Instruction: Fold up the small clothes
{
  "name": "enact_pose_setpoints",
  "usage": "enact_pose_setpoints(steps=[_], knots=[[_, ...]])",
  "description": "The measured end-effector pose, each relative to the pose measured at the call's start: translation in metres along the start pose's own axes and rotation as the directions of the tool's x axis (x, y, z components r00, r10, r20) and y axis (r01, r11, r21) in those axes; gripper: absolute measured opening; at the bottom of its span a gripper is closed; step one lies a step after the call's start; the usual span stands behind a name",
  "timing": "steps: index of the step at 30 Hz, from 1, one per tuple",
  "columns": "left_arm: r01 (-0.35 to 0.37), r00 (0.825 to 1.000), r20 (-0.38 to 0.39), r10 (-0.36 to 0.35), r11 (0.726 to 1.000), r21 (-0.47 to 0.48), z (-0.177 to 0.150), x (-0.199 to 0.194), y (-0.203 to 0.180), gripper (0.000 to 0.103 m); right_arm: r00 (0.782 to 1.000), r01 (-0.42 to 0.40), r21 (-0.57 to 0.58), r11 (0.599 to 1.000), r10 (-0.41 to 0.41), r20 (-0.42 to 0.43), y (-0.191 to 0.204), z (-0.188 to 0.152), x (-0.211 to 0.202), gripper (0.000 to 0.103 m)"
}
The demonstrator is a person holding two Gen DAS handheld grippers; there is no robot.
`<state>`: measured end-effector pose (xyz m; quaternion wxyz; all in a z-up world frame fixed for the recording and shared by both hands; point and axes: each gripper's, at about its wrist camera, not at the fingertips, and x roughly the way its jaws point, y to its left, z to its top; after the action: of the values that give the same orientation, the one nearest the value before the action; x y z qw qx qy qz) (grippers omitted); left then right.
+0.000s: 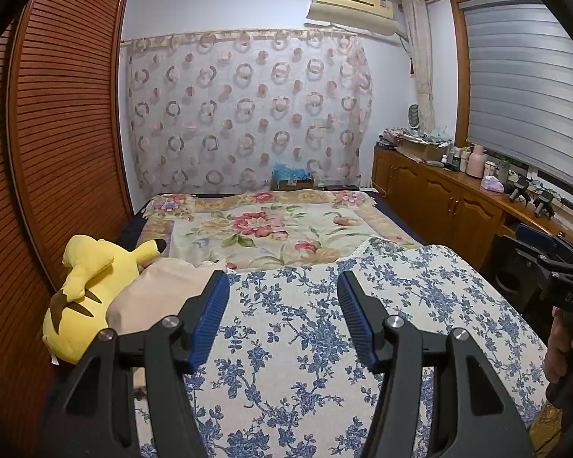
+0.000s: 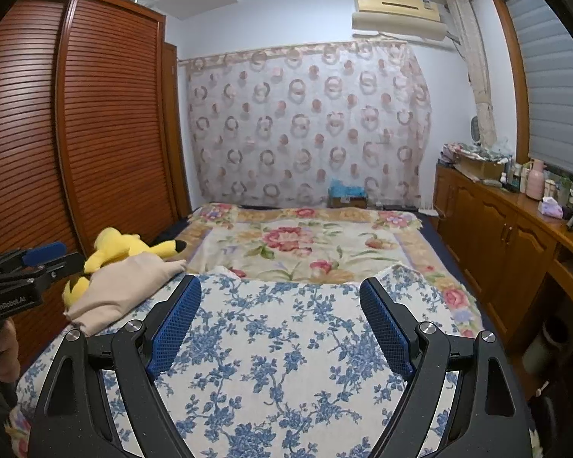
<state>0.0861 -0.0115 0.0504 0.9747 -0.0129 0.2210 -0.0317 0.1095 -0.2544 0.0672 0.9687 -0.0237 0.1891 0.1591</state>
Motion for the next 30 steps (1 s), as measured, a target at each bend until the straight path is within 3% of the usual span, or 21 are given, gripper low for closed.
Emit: enact_pose_setpoints(steps=[30], knots=[[-0.008, 1.0, 0.021, 0.008, 1.0, 0.002, 0.0055, -0.008, -0.0047, 0.058, 1.0, 0.003, 0.001, 1.0, -0.003, 0.001, -0.0021, -0.0006, -0.0021, 0.087]])
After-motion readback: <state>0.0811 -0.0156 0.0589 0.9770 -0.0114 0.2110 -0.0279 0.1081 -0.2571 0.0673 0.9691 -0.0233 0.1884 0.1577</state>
